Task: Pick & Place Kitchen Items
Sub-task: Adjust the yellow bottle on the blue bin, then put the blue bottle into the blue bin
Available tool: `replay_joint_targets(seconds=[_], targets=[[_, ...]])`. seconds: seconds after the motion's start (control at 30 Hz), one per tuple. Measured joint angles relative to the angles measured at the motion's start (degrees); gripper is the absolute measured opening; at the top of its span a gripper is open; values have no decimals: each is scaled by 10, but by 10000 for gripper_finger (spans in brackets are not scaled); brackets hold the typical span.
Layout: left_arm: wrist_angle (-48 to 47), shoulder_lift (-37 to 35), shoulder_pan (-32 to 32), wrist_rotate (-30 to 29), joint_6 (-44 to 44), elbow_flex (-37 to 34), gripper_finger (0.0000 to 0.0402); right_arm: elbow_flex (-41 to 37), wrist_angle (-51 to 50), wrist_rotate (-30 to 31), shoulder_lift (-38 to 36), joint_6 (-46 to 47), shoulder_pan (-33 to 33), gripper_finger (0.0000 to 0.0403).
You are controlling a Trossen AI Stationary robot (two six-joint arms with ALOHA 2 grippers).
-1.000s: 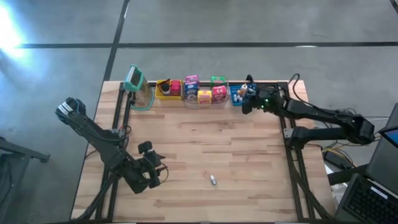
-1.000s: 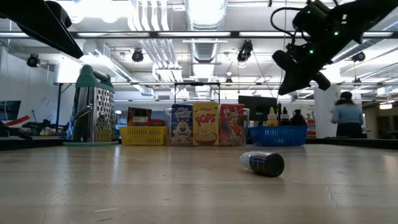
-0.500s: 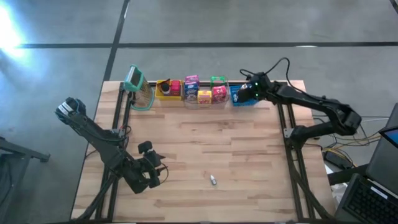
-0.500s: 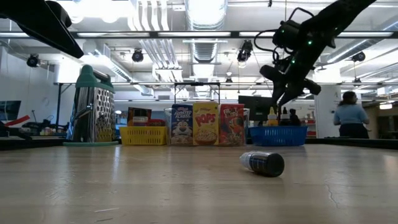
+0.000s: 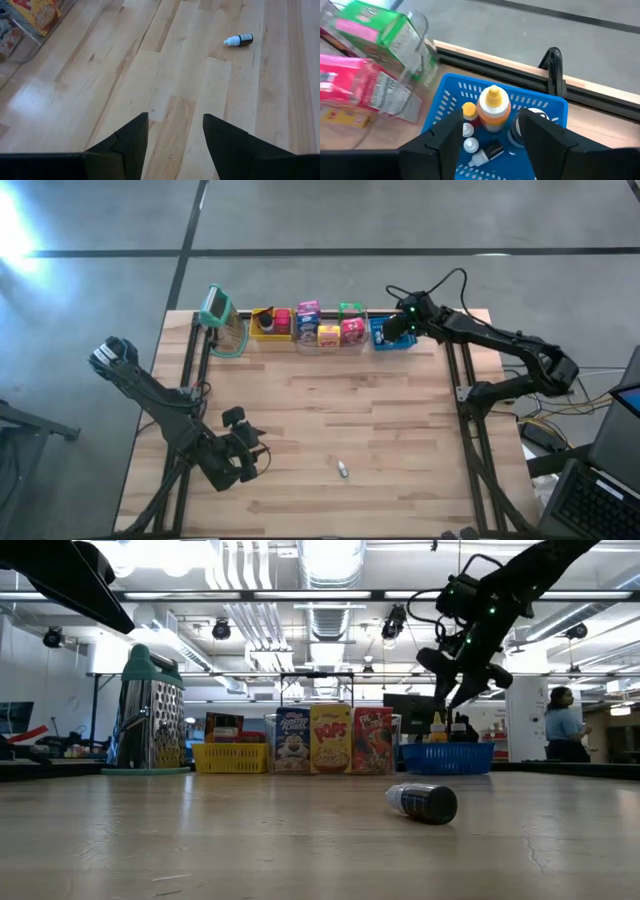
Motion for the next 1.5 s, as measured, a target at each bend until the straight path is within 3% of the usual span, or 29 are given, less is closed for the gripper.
replay_joint_targets(seconds=[0.73,1.1,1.3,1.5], targets=[[0,0,0,1,0,0,195,37,45,10,108,-72,-14,124],[0,0,0,2,0,0,195,83,10,22,76,-102,-15,166],[0,0,0,2,0,0,195,145,-65,-24,20,-155,32,190],[0,0,0,2,0,0,195,210,-154,-21,-23,-179,124,178]])
